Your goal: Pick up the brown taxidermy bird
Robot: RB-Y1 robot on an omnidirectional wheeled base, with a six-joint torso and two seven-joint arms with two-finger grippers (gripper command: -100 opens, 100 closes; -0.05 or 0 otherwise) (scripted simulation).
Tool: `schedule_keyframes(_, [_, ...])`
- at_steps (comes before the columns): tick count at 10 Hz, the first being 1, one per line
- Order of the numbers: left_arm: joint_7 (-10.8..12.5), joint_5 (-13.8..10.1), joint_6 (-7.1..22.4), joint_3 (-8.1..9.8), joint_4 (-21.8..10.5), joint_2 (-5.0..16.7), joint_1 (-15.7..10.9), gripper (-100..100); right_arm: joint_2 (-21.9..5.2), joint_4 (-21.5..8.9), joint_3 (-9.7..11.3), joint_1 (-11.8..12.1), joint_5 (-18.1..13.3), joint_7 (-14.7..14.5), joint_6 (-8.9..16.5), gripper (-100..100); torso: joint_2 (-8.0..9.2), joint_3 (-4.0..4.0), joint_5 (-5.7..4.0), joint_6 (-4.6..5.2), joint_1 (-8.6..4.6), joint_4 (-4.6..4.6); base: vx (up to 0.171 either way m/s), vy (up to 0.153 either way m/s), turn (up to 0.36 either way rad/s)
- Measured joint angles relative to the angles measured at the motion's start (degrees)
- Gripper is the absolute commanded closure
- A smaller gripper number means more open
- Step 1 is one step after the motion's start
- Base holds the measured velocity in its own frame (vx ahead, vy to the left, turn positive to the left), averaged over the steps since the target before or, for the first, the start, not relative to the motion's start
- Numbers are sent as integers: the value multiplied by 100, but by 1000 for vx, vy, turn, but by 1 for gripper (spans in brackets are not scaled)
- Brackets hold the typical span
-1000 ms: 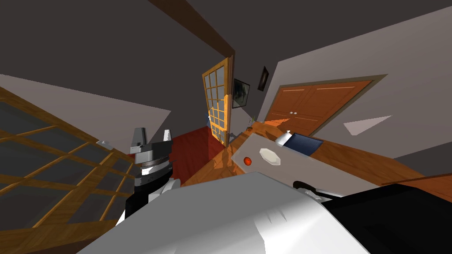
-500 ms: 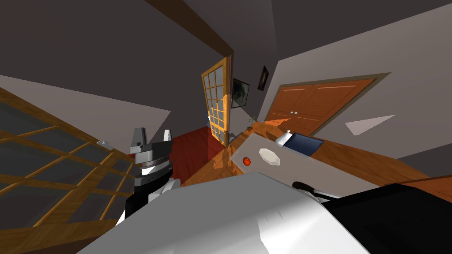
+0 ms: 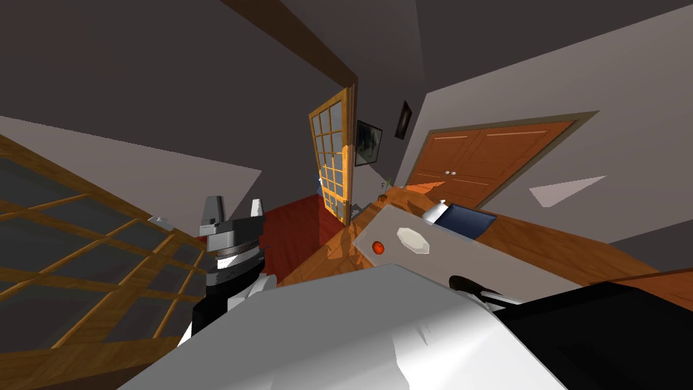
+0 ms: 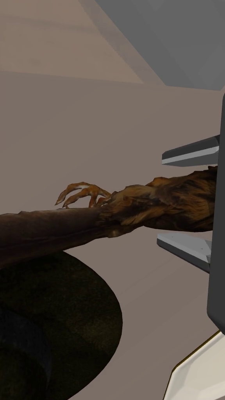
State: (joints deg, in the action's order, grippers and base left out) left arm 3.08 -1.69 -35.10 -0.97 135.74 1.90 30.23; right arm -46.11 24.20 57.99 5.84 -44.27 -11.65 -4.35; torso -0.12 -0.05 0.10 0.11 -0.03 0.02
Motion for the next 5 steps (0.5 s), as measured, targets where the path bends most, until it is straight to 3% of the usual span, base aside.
schedule_keyframes(1, [0,0,0,0,0,0,0,0,-112,80,69,-2,8,59,-12,100,0,0,6,0,15,0,4,89,-41])
schedule_keyframes(2, [0,0,0,-1,0,-1,0,0,-357,348,478,-32,70,360,66,100,-1,-1,9,1,34,-1,2,65,-22])
schedule_keyframes(3, [0,0,0,-1,0,-1,0,0,-331,254,371,-41,39,340,5,100,-1,0,8,1,30,0,-3,25,0])
schedule_keyframes(4, [0,0,0,0,0,0,0,0,-246,95,93,-33,-7,131,-118,100,1,1,7,1,18,1,-2,7,0])
schedule_keyframes(5, [0,0,0,0,0,0,0,0,-238,78,59,-33,-10,84,-144,0,1,1,6,0,11,0,0,0,0])
